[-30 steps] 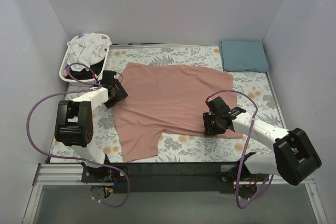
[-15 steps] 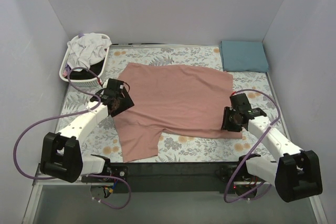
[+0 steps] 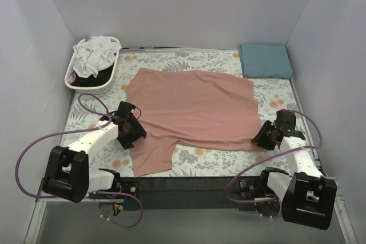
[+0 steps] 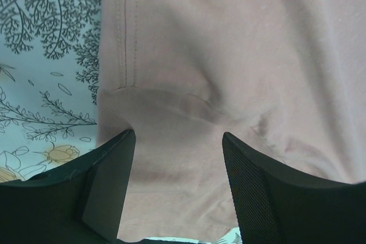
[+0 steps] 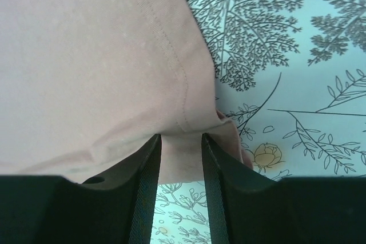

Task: Fold and stack the t-shirts
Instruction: Flatten the tshirt out

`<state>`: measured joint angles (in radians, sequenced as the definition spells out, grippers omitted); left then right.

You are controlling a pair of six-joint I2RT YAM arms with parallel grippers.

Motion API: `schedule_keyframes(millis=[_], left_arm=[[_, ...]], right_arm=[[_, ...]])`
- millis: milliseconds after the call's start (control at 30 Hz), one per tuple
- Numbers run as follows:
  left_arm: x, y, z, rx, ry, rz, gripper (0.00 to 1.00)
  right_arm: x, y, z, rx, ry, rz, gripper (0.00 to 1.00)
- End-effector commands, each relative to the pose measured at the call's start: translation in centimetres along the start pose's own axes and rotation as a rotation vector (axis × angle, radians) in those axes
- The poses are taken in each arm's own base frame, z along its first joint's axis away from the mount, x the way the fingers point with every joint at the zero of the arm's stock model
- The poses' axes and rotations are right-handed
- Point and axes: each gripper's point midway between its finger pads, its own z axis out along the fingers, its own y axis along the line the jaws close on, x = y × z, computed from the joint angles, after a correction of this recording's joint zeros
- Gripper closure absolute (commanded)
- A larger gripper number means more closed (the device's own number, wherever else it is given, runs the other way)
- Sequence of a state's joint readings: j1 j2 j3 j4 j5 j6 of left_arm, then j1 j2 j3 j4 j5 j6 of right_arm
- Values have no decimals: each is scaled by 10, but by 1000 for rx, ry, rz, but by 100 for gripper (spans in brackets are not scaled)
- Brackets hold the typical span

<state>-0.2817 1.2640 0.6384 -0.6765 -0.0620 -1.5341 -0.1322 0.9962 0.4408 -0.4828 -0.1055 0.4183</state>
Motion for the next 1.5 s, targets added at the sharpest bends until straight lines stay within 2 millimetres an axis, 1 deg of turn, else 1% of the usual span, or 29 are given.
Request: schedule_keyframes(millis=[0,133,200,300,333,433,533,567,600,633,700,733,767,833,867,900,933,967,1000,1033,1067,1133,1167,1200,1300,1333,1400,1433,1467], left_arm=[[10,1,-1,11,28,-56,38],[8,19,6,-66,-7,-75,38],[-5,24,6,-107,-66,-69,38],[-22,28,4,-161,-130,-46,37],[-24,29,4,-172,-135,-34,37],[-27,29,2,-194,-133,-28,37],[-34,18,-10,-165,-144,-23,37],[-40,13,-19,-135,-166,-13,37],[-46,6,-26,-111,-184,-6,36],[-59,-8,-38,-68,-218,0,35],[-72,-24,-51,-21,-250,49,35],[-87,-41,-64,20,-282,61,35],[-89,-48,-58,15,-257,79,34],[-100,-67,-55,46,-264,127,34],[-104,-79,-45,51,-238,142,34],[-108,-86,-40,56,-234,159,34],[-114,-94,-34,68,-243,170,34],[-118,-101,-19,47,-222,185,34],[-121,-103,-11,33,-220,193,34],[-126,-107,-4,27,-224,205,34],[-125,-106,13,-3,-200,219,34],[-133,-110,25,-24,-209,231,34],[-130,-105,40,-55,-181,246,34],[-130,-107,43,-60,-173,249,34],[-116,-93,58,-105,-118,250,33],[-107,-81,62,-134,-92,250,33],[-96,-66,62,-166,-70,231,33],[-82,-49,61,-194,-39,225,33],[-74,-42,59,-200,-25,216,33]], right_arm=[[-1,-7,3,-17,-8,121,58],[-1,-22,7,1,-11,221,55],[-6,-27,6,7,-32,254,51],[-9,-29,8,10,-46,276,48],[-10,-30,9,13,-53,276,45],[-16,-29,7,7,-71,264,43],[-27,-21,-2,-25,-117,220,42],[-38,-16,-10,-43,-160,188,42],[-42,-13,-13,-47,-173,168,42],[-47,-8,-17,-58,-190,144,42],[-60,9,-25,-80,-219,71,42],[-65,15,-26,-83,-228,39,43],[-77,27,-31,-85,-246,4,43],[-82,52,-30,-84,-254,-111,43],[-91,65,-28,-88,-243,-142,43],[-86,80,-23,-102,-214,-193,43],[-90,89,-20,-110,-208,-231,43],[-87,92,-6,-90,-160,-251,43],[-93,109,-7,-111,-164,-290,43],[-98,112,-1,-90,-172,-323,43],[-94,114,13,-74,-133,-347,43],[-94,128,28,-74,-104,-392,43],[-93,130,33,-70,-91,-409,43],[-91,132,38,-62,-78,-421,42],[-76,127,56,-53,-12,-429,42],[-69,122,59,-48,12,-429,42],[-49,105,65,-22,68,-433,42],[-39,103,64,-40,98,-432,42],[-21,88,65,-18,143,-431,42]])
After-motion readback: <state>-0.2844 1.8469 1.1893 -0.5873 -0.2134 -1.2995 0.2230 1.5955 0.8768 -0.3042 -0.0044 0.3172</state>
